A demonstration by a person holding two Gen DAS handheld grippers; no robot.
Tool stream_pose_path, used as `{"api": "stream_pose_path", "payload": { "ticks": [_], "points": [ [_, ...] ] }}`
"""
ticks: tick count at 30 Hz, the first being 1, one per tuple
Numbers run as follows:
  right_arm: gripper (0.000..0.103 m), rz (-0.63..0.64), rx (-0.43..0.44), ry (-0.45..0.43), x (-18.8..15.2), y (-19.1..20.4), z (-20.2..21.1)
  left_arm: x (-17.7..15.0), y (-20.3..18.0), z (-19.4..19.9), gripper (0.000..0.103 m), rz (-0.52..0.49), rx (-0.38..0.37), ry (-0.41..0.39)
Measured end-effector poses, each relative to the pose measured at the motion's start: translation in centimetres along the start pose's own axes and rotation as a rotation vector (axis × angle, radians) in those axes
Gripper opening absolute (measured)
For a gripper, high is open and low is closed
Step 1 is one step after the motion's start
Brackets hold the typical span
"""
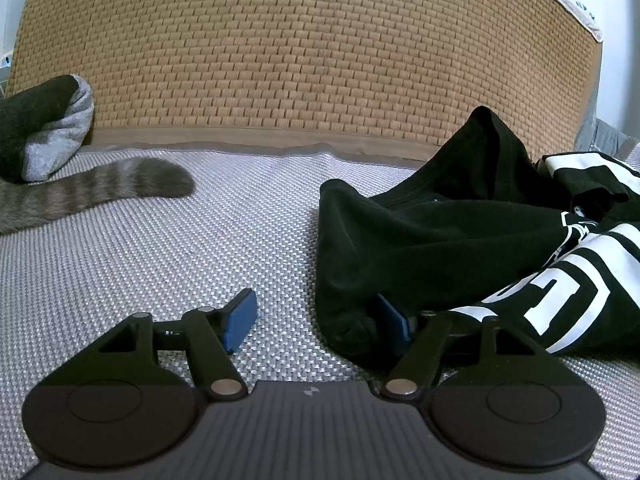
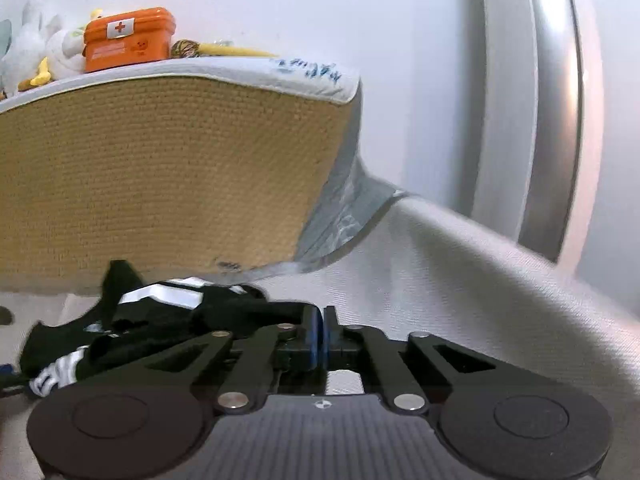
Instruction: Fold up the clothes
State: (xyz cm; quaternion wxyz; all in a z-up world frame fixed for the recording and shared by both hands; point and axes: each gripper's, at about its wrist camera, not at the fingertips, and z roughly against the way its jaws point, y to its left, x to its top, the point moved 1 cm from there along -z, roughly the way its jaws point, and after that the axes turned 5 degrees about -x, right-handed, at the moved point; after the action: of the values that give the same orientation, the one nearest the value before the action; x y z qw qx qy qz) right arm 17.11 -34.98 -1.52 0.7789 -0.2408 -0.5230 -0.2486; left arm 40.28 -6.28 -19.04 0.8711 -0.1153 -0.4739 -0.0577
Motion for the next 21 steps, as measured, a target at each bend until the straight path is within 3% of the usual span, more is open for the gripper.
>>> {"api": "stream_pose_path", "payload": {
  "ticks": [3,10,12,14,21],
  "points": [
    [0.001,-0.003,0.004,0.032,0.1,-0.6,-0.6,0.0,0.0,0.0,0.071,-0.002,0.001,0.002],
    [0.002,0.021,0.086,0.216,-2.9,-0.5,-3.1,0.0,0.0,0.0,0.071,-0.003,0.004,0.001],
    [0.006,-0.002,0.101,0.234,-3.3,-0.5,-2.5,0.0,0.1,0.0,0.071,-0.003,0.003,0.001],
    [0.027,-0.016,0.113,0.239,-3.8,-0.5,-1.8,-0.1,0.1,0.0,0.071,-0.004,0.003,0.001],
    [0.055,0.035,0.163,0.225,-5.0,1.2,-0.1,-0.1,0.1,-0.1,0.071,-0.006,0.003,0.002]
  ]
}}
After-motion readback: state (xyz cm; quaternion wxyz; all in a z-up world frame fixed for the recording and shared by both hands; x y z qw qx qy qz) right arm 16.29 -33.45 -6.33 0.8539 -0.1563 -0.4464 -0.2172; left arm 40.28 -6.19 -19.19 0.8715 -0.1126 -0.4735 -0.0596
